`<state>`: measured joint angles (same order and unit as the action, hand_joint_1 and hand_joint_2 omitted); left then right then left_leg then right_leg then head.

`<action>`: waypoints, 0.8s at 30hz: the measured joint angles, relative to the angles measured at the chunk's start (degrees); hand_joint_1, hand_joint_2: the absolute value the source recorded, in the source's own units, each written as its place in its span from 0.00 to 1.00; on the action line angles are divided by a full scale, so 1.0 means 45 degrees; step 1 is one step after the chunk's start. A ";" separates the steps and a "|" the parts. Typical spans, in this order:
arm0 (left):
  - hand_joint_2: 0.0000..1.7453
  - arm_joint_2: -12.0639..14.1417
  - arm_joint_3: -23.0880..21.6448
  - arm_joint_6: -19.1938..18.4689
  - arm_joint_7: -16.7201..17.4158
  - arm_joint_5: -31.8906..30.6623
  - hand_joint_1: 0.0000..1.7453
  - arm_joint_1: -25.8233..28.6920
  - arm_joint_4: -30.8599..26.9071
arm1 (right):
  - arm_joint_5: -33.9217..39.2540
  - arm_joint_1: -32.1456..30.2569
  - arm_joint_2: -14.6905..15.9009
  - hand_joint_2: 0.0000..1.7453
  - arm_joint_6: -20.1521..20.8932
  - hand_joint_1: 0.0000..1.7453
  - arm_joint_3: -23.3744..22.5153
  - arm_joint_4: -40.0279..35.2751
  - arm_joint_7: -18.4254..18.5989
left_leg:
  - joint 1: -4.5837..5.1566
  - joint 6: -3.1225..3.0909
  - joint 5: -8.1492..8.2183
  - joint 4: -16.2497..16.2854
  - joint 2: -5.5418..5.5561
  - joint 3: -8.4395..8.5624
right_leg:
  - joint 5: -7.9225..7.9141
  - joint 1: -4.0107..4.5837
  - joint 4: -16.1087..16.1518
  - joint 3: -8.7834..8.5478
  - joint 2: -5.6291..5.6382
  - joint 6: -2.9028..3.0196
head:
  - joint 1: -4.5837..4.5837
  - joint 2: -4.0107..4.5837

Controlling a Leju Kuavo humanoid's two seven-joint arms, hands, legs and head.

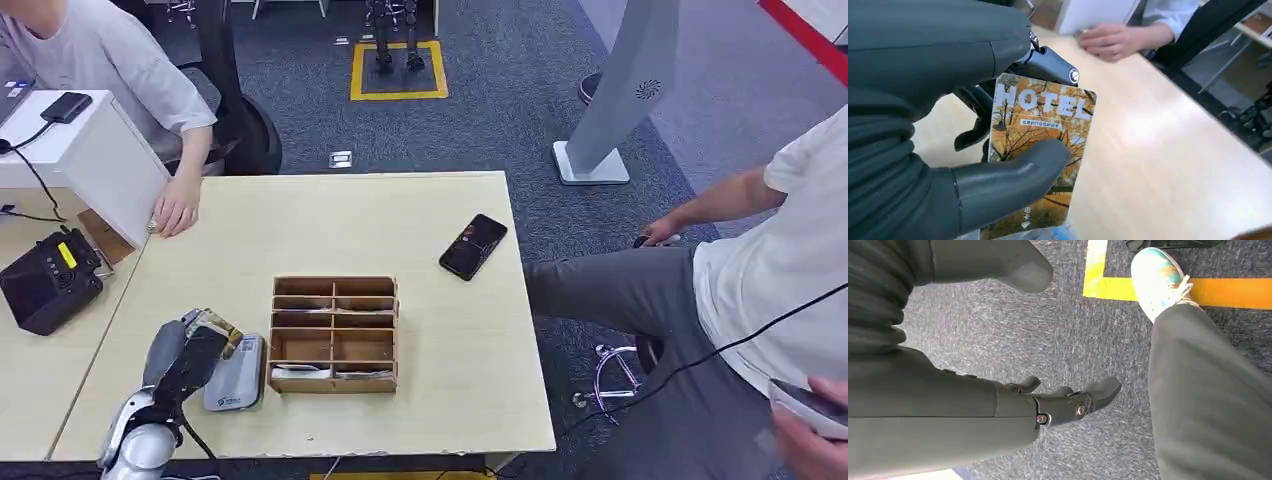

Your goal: Pass the card to the sensor for recognition and then transmit it.

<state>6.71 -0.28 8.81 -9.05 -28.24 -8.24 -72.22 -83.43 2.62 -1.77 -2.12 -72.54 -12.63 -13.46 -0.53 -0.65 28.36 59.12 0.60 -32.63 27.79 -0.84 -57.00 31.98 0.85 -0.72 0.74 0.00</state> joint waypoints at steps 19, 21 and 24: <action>1.00 0.1132 -0.0447 0.2290 0.0000 -0.1440 0.86 -0.4674 0.0176 | -0.0394 0.0140 0.0000 1.00 -0.0092 0.00 0.0053 0.0019 -0.0024 | -0.0001 0.0000 -0.0035 0.0006 0.0006 -0.0016 | -0.0037 0.0001 -0.0002 0.0019 -0.0009 0.0012 | -0.0004 0.0000; 1.00 0.1297 -0.0783 0.3222 0.0009 -0.2834 0.87 -0.4855 0.0550 | -0.0408 0.0160 0.0000 1.00 -0.0092 0.00 0.0126 0.0024 -0.0010 | 0.0000 0.0000 -0.0034 0.0006 0.0003 -0.0016 | -0.0036 -0.0001 -0.0002 0.0021 -0.0002 0.0012 | 0.0000 0.0000; 1.00 0.1491 -0.1029 0.3720 0.0029 -0.3632 0.88 -0.4885 0.1073 | -0.0418 0.0166 -0.0005 1.00 -0.0078 0.00 0.0238 0.0034 0.0039 | 0.0001 -0.0001 -0.0033 0.0006 -0.0001 -0.0024 | -0.0035 0.0000 -0.0001 0.0032 0.0012 0.0012 | -0.0005 0.0000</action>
<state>13.42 -4.92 25.55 -8.92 -44.58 -30.23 -67.39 -85.31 3.36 -1.79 -2.47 -71.47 -12.48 -13.29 -0.53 -0.66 28.21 59.15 0.59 -32.74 27.63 -0.84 -57.01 32.13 0.90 -0.67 0.72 0.00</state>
